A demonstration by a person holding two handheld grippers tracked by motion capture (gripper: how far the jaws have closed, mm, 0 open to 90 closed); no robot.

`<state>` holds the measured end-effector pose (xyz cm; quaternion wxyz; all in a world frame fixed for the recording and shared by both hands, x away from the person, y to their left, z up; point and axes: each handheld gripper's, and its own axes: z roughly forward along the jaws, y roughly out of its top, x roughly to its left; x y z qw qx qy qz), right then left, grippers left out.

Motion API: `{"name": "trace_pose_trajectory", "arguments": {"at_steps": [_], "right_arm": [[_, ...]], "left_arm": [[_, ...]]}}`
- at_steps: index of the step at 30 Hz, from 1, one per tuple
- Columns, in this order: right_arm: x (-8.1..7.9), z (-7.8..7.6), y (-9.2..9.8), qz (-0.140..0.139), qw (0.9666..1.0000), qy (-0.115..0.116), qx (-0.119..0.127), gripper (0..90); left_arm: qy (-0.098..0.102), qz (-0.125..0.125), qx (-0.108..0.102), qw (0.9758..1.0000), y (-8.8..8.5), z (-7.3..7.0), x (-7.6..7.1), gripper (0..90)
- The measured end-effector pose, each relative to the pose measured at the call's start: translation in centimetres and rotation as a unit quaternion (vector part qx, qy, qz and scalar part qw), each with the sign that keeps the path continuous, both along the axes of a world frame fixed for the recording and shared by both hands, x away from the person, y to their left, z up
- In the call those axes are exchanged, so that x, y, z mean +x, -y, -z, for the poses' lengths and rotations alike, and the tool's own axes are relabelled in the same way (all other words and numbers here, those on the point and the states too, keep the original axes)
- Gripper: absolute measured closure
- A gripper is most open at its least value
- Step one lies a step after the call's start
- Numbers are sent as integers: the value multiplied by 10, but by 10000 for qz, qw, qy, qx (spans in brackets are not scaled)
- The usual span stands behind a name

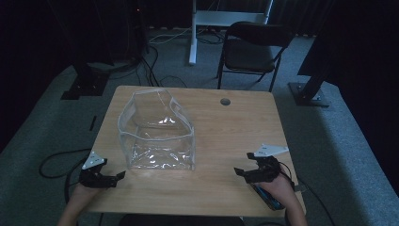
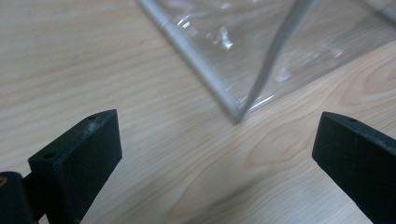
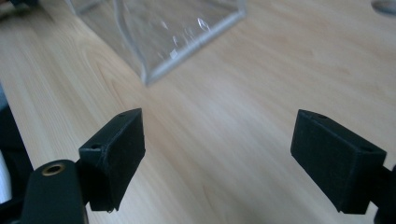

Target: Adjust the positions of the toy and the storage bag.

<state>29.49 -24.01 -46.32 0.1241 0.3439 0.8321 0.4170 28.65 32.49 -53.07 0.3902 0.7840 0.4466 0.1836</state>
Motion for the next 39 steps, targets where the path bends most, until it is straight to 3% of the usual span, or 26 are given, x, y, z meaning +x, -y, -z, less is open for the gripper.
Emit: {"name": "trace_pose_trajectory", "arguments": {"at_steps": [6, 10, 20, 27, 29, 35, 36, 37, 39], "right_arm": [[15, -25, -31, -376, 9985, 262, 310, 168], [26, -37, -56, -633, 9961, 356, 499, 167], [53, -48, -111, -959, 9918, 379, 756, 192], [62, -46, -128, -1114, 9902, 266, 793, 218], [65, -47, -133, -1169, 9894, 229, 826, 222], [69, -47, -139, -1210, 9890, 193, 834, 270], [70, -47, -141, -1234, 9886, 188, 843, 296], [70, -47, -142, -1245, 9884, 178, 853, 300], [69, -47, -144, -1246, 9886, 213, 813, 336]], "left_arm": [[115, 95, -188, 9997, 11, -6, 7, 20], [171, 136, -197, 9996, 16, -7, 11, 20], [447, 94, -446, 9980, 24, -11, 16, 21], [715, 86, -585, 9957, 28, -16, 18, 40], [894, 51, -711, 9934, 30, -20, 19, 40], [1100, 74, -818, 9905, 34, -25, 20, 61], [1132, 71, -858, 9898, 35, -25, 20, 130], [1202, 118, -905, 9885, 36, -25, 20, 142], [1248, 164, -851, 9884, 39, -27, 20, 158]]}}
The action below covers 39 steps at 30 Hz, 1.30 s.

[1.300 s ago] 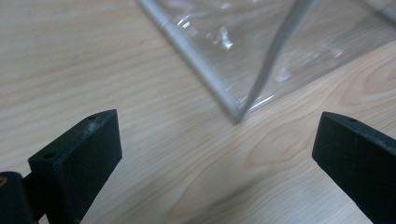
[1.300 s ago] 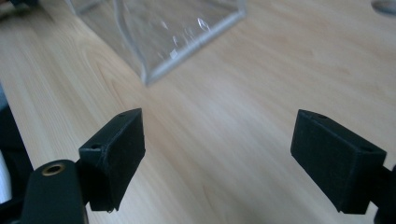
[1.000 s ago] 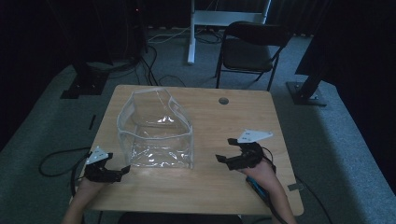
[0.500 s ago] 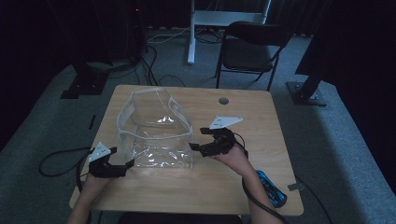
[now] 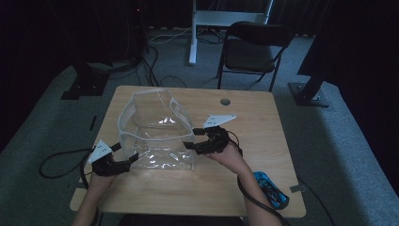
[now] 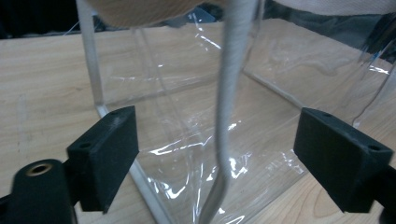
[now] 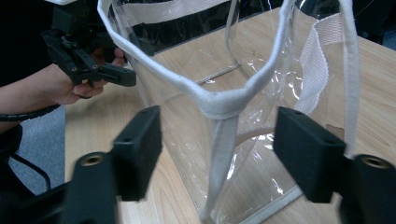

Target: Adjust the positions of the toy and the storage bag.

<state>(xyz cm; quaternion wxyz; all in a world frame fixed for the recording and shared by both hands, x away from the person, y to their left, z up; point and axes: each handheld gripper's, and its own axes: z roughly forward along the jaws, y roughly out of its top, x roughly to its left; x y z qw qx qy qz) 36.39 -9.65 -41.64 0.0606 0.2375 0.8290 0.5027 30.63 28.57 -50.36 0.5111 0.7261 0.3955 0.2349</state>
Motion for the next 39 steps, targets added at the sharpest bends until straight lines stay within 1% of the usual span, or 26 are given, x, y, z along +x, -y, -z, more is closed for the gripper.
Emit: {"name": "trace_pose_trajectory", "arguments": {"at_steps": [1, 3, 4, 7, 8, 9, 10, 11, 13, 15, 16, 17, 18, 19, 20, 21, 22, 24, 26, 28, 31, 33, 35, 39], "right_arm": [[0, 0, -1, -9, 10000, 19, -5, 341], [-1, 0, -1, -11, 10000, 41, -7, 359], [-2, 0, 0, -31, 10000, 52, 46, 398], [-1, 0, 2, 31, 9999, 36, 126, 461], [-1, 0, 2, 31, 9999, 36, 126, 461], [-1, 0, 3, 43, 9999, 27, 148, 498], [-1, 0, 4, 67, 9998, 22, 162, 556], [-1, 0, 4, 75, 9998, 3, 165, 578], [-1, 1, 4, 47, 9999, -18, 143, 613], [-1, 2, 4, 14, 9999, -37, 117, 651], [-1, 2, 4, 14, 9999, -37, 117, 651], [-1, 2, 3, -4, 10000, -34, 90, 673], [-2, 3, 3, -41, 10000, 28, 24, 731], [-2, 3, 3, -41, 10000, 28, 24, 731], [-4, 4, 2, -48, 9999, 142, -78, 762], [-5, 4, 2, -9, 9997, 209, -107, 775], [-5, 3, 3, 4, 9997, 227, -129, 783], [-6, 2, 4, 44, 9994, 285, -197, 790], [-6, 2, 5, 68, 9994, 272, -206, 793], [-7, 1, 8, 158, 9991, 314, -233, 797], [-7, 1, 13, 257, 9991, 274, -208, 799], [-8, 2, 17, 282, 9992, 247, -164, 800], [-8, 2, 21, 314, 9991, 230, -157, 801], [-8, 2, 30, 405, 9988, 220, -148, 802]], "left_arm": [[35, 18, -17, 10000, 1, -1, 0, 165], [72, 16, -54, 10000, 2, -1, -1, 242], [120, 36, -133, 9998, 3, -2, -1, 285], [158, 87, -204, 9996, 4, -1, -2, 417], [158, 87, -204, 9996, 4, -1, -2, 459], [161, 147, -207, 9995, 4, 0, -2, 459], [177, 142, -207, 9995, 5, 0, -2, 533], [193, 73, -220, 9995, 5, 1, -2, 564], [171, 52, -350, 9992, 2, 1, -2, 618], [181, 44, -345, 9992, 2, 2, -2, 659], [181, 44, -345, 9992, 2, 2, -2, 678], [178, 25, -330, 9993, 2, 1, -3, 678], [189, -8, -290, 9994, 3, 1, -3, 711], [189, -8, -290, 9994, 3, 1, -3, 723], [224, -28, -276, 9994, 4, 2, -3, 750], [239, -35, -249, 9994, 5, 2, -3, 767], [252, -44, -229, 9994, 6, 1, -3, 776], [258, -55, -231, 9994, 9, 1, -3, 799], [253, -58, -228, 9994, 11, 1, -2, 811], [246, -13, -226, 9994, 15, 1, -1, 842], [221, 22, -269, 9994, 22, 1, 1, 854], [204, 39, -264, 9994, 25, 1, 2, 855], [165, 72, -309, 9994, 29, 1, 4, 861], [139, 136, -273, 9994, 38, -1, 8, 863]]}}
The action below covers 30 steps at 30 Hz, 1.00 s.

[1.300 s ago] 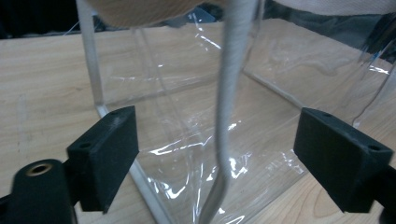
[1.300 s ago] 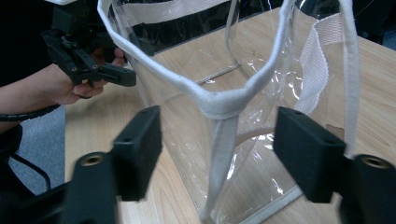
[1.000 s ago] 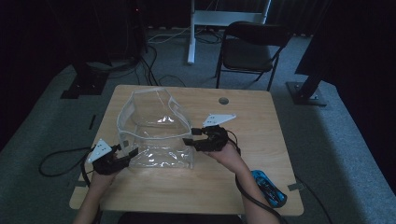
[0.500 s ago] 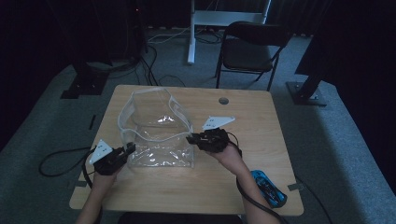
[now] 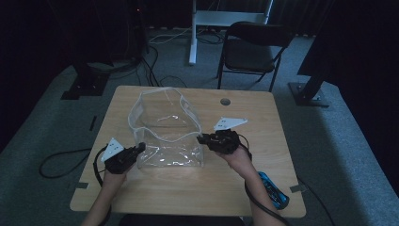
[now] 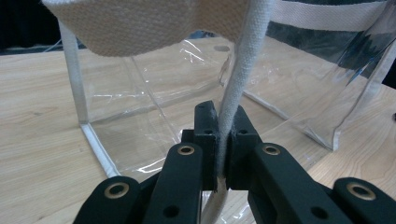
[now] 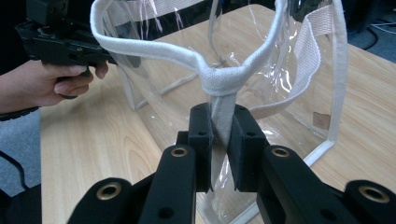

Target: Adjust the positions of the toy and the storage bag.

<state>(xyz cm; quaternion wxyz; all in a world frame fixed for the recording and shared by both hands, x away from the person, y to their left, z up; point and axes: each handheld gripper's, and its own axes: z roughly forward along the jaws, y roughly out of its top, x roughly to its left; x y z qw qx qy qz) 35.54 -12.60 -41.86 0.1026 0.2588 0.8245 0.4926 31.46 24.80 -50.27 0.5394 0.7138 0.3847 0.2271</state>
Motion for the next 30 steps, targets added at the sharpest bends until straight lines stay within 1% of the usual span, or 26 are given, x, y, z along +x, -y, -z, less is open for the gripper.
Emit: {"name": "trace_pose_trajectory", "arguments": {"at_steps": [2, 4, 5, 6, 7, 13, 20, 22, 26, 30], "right_arm": [[0, 0, 4, 55, 10000, -31, 8, 802], [-1, 0, 9, 99, 9999, -10, -17, 803], [-1, 0, 9, 99, 9999, -10, -17, 803], [-1, -1, 12, 130, 9999, -24, -17, 803], [-2, -1, 19, 183, 9998, -18, -28, 803], [-3, -1, 41, 399, 9992, -43, -36, 803], [-9, -1, 67, 635, 9980, -27, -21, 803], [-9, 0, 75, 689, 9976, -62, 12, 804], [-11, -1, 90, 881, 9961, -54, 33, 804], [-14, -2, 106, 1017, 9948, -70, 73, 804]], "left_arm": [[-6, 47, 19, 10000, 5, -1, 2, 866], [-18, 92, 24, 10000, 10, -1, 5, 866], [-18, 92, 24, 10000, 10, -1, 5, 867], [-20, 137, 42, 9999, 16, -1, 7, 867], [-16, 169, 63, 9998, 19, -2, 8, 867], [-23, 354, 90, 9993, 40, -2, 14, 868], [-30, 628, 109, 9980, 64, -3, 22, 868], [-44, 675, 102, 9977, 71, -3, 24, 868], [-45, 829, 158, 9964, 88, -5, 30, 867], [-51, 960, 153, 9953, 104, -6, 34, 868]]}}
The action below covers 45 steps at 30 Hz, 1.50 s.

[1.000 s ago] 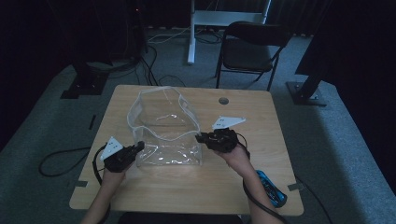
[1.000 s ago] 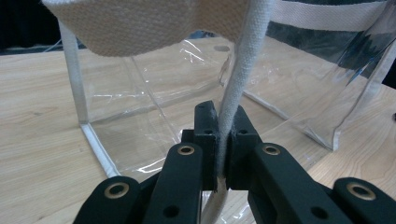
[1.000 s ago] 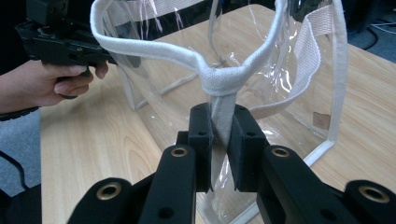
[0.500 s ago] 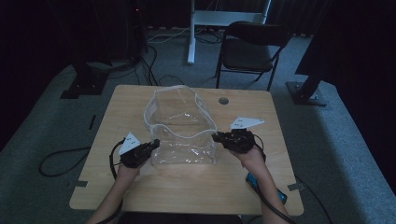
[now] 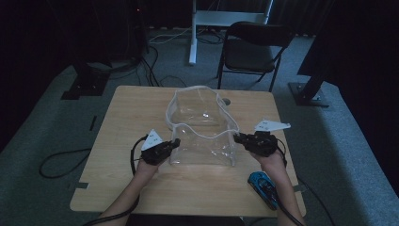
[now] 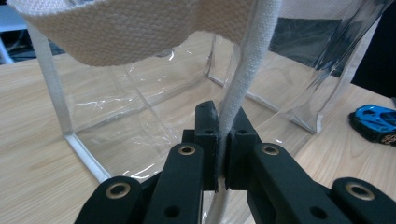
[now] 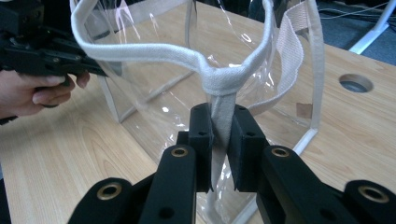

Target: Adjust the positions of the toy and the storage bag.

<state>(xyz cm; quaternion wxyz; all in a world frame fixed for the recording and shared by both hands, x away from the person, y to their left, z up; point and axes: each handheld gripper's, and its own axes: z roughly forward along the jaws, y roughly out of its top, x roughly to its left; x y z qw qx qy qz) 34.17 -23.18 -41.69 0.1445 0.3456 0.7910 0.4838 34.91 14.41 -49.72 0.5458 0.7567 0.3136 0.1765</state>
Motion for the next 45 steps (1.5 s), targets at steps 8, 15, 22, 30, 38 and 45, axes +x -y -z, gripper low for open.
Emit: {"name": "trace_pose_trajectory", "arguments": {"at_steps": [8, 15, 22, 30, 38, 45], "right_arm": [[-6, 0, 30, 312, 9995, 20, 33, 803], [-11, 0, 52, 507, 9987, -7, 37, 803], [-15, 2, 71, 682, 9977, -43, -2, 803], [-21, 3, 92, 862, 9962, -63, 72, 803], [-27, 3, 106, 1011, 9948, -61, 59, 802], [-31, 3, 113, 1054, 9944, -82, 60, 802]], "left_arm": [[-8, 235, -64, 9997, 30, 2, 6, 868], [-5, 399, -55, 9992, 53, 2, 14, 868], [-27, 543, -48, 9985, 74, 3, 21, 868], [-31, 720, -48, 9974, 95, 3, 23, 868], [-32, 847, -77, 9964, 106, 5, 19, 867], [2, 942, -83, 9955, 111, 6, 17, 866]]}}
